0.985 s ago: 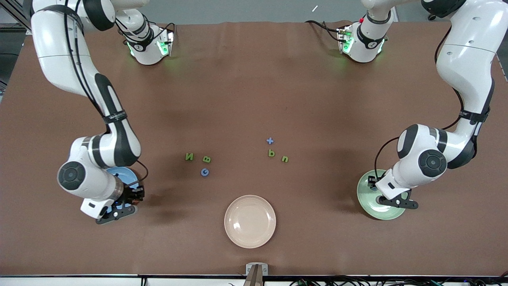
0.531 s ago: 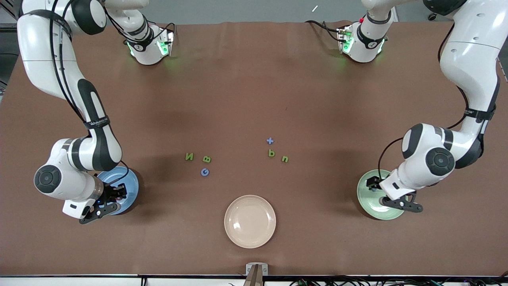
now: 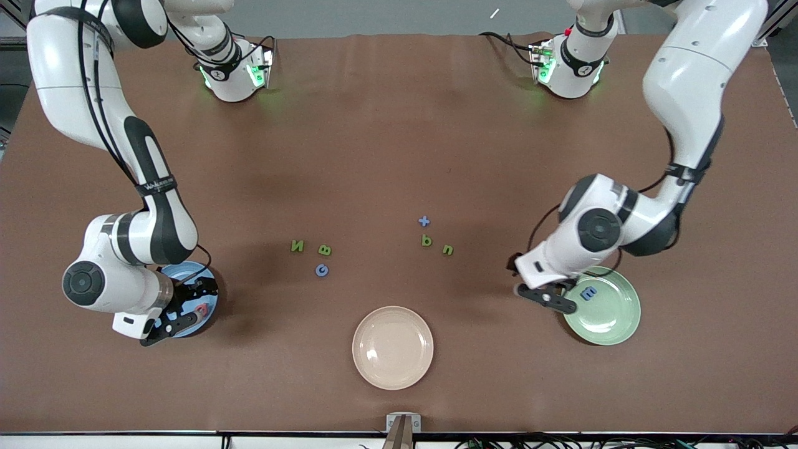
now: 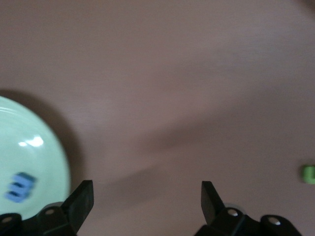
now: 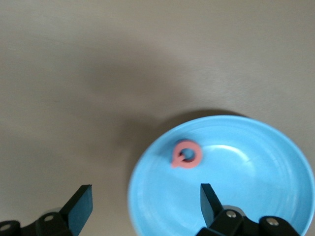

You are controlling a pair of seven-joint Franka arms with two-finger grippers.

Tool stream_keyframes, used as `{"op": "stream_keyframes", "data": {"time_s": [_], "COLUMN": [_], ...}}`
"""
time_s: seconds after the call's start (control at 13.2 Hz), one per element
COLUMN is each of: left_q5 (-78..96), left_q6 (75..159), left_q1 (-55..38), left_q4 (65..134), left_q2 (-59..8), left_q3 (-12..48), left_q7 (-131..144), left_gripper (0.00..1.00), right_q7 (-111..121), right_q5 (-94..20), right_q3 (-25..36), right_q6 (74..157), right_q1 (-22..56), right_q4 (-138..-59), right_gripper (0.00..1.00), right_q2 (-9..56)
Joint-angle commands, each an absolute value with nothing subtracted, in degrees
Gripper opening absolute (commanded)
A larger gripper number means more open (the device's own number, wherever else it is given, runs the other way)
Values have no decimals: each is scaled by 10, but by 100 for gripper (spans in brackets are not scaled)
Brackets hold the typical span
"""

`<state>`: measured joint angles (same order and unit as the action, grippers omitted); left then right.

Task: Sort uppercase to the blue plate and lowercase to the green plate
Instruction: 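Reach the green N with the right gripper while the left gripper reaches the u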

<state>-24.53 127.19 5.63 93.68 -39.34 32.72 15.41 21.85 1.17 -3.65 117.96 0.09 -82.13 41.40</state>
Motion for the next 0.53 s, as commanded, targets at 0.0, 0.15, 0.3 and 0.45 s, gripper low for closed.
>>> {"op": "stream_keyframes", "data": {"time_s": [0.0,0.15,0.3,0.45], "left_q5": [-254,-255,-256,-255], "left_q6": [1267,1273,1288,1304], "left_q1": [-8,-36,-62,-76], "left_q4": [939,939,940,941], "left_q2": [-392,-400,-412,-424], "left_q3": [323,323,320,316], "left_q7": [254,280,281,283], "left_gripper": [95,90,81,77], "right_q7": [156,116,56,-11], "right_q5": [6,-30,-37,-36], "right_q3": [-43,-42,-42,-41], "right_q6": [1144,1147,1164,1217], "right_q1": [20,44,72,109], "right_q4": [-849,-877,-909,-953], "right_gripper": [98,99,99,99], "right_q2": [374,359,355,348]}}
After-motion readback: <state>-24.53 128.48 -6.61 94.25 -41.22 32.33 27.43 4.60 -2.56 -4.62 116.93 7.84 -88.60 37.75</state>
